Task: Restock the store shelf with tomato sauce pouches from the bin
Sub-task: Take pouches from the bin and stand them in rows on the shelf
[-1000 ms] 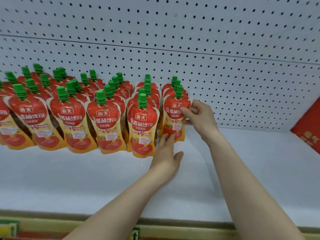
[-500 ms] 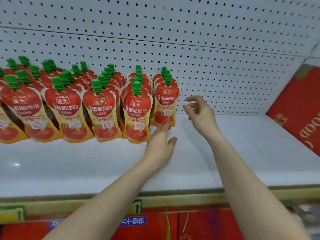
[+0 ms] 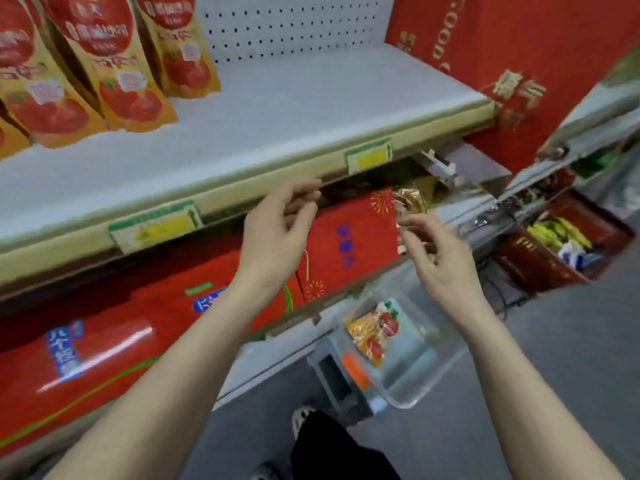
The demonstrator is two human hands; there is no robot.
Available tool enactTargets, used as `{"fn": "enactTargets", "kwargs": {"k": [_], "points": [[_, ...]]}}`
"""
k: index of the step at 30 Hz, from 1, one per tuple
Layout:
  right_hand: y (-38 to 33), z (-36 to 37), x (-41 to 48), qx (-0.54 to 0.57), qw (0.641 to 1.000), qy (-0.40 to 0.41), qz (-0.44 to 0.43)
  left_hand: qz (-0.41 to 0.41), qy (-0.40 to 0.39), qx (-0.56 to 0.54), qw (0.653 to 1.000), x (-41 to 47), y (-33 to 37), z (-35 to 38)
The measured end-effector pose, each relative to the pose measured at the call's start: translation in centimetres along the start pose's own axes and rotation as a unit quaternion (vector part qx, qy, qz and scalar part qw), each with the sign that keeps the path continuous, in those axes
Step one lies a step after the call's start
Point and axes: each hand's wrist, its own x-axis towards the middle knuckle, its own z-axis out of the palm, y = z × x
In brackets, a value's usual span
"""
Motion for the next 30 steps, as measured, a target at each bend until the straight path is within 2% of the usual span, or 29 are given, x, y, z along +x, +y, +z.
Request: {"fn": "enactTargets", "kwargs": {"k": [5, 7, 11, 14, 16, 20, 22, 25, 27, 30], "points": [[11.0, -0.2, -9.5, -0.042, 0.986, -0.031, 0.157, -0.102, -0.102, 0.028, 0.989, -6.5, -6.5, 6.6], [14.9, 0.8, -11.7, -0.023, 0.972, -0.048, 0.229, -0.142, -0.153, 0.055, 0.976, -8.4, -9.3, 9.3], [22.3, 3.6, -12.8, 0.025, 0.931, -0.073, 0.357, -0.227, -0.242, 0.136, 0.934, -11.4, -16.4, 15.4], [28.1, 6.3, -11.0, 0.030, 0.891, -0.137, 0.431, -0.273, -0.280, 0.214, 0.895, -12.1, -21.9, 20.4], [32.2, 8.3, -9.5, 0.003, 0.870, -0.208, 0.447, -0.279, -0.298, 0.257, 0.876, -12.1, -25.3, 23.7], [39.5, 13.3, -6.1, -0.062, 0.844, -0.329, 0.419, -0.292, -0.302, 0.323, 0.848, -11.5, -32.7, 29.3], [41.8, 16.0, -4.5, -0.057, 0.818, -0.326, 0.470, -0.292, -0.301, 0.337, 0.843, -11.6, -35.8, 31.4], [43.9, 19.7, -3.4, 0.008, 0.754, -0.253, 0.606, -0.272, -0.285, 0.362, 0.845, -11.9, -39.8, 33.6], [44.5, 21.4, -3.7, 0.050, 0.725, -0.212, 0.653, -0.236, -0.295, 0.418, 0.826, -12.2, -41.6, 34.6], [44.8, 22.3, -4.1, 0.066, 0.726, -0.168, 0.664, -0.241, -0.285, 0.476, 0.796, -12.5, -42.2, 35.5]]}}
